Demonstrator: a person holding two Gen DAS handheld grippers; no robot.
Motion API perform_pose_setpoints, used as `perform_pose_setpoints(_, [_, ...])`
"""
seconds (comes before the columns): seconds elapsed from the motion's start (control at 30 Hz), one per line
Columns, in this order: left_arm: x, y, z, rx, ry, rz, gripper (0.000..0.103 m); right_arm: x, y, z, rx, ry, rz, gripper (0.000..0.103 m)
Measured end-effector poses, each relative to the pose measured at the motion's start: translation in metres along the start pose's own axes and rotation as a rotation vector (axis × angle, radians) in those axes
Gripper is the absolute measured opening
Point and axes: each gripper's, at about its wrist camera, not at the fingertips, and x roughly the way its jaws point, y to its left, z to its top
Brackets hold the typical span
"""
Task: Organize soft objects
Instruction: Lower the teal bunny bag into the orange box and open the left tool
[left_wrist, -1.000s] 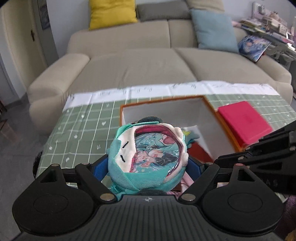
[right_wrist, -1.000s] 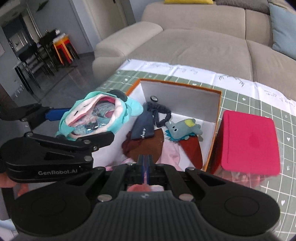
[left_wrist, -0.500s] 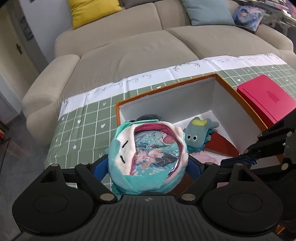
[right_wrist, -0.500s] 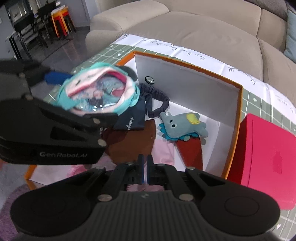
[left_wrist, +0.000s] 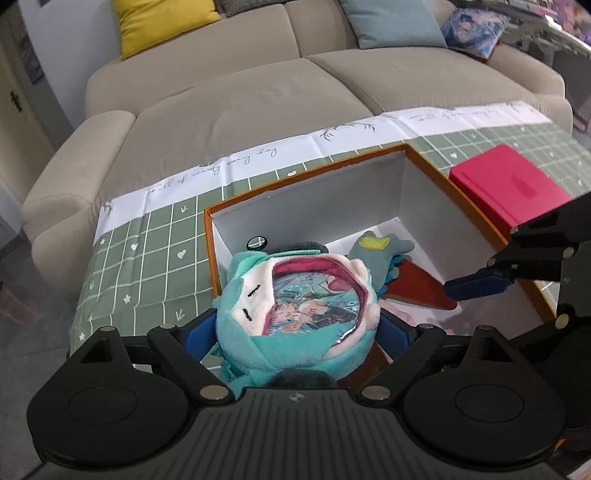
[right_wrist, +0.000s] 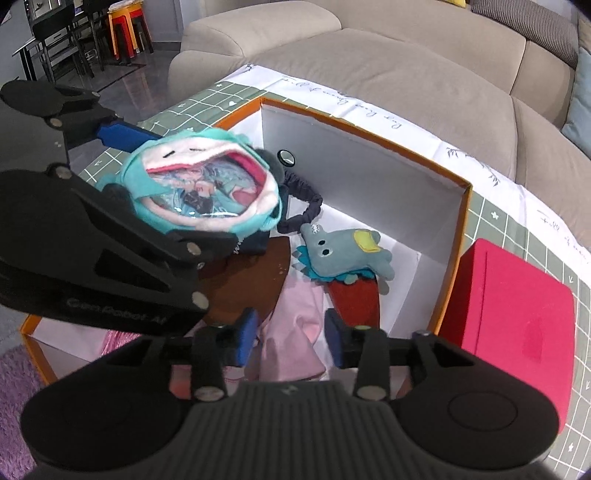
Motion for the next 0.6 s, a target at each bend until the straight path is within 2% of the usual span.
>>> perform_pose_setpoints(0.13, [-0.01, 0.005, 0.0, -0.054, -0.017, -0.041, 0.103, -0.008, 0.003, 0.0, -0.014, -0.009, -0.006, 0.05])
perform_pose_setpoints(0.2, [-0.016, 0.009, 0.0, -0.087, -0.038, -0.087, 0.103, -0.013, 0.004, -0.001, -0.017, -0.017, -0.007, 0.054])
perform_pose_setpoints(0.33, [-0.027, 0.014, 0.0, -0.148, -0.057, -0.128, 0.103, -0.025, 0.005, -0.004, -0.022, -0.036, -0.01, 0.063])
perform_pose_setpoints(0.6, [-0.064, 0.0, -0.007, -0.113, -0.127, -0.111, 0.103, -0.053, 0.006, -0.015, -0.012, -0.059, 0.0, 0.065])
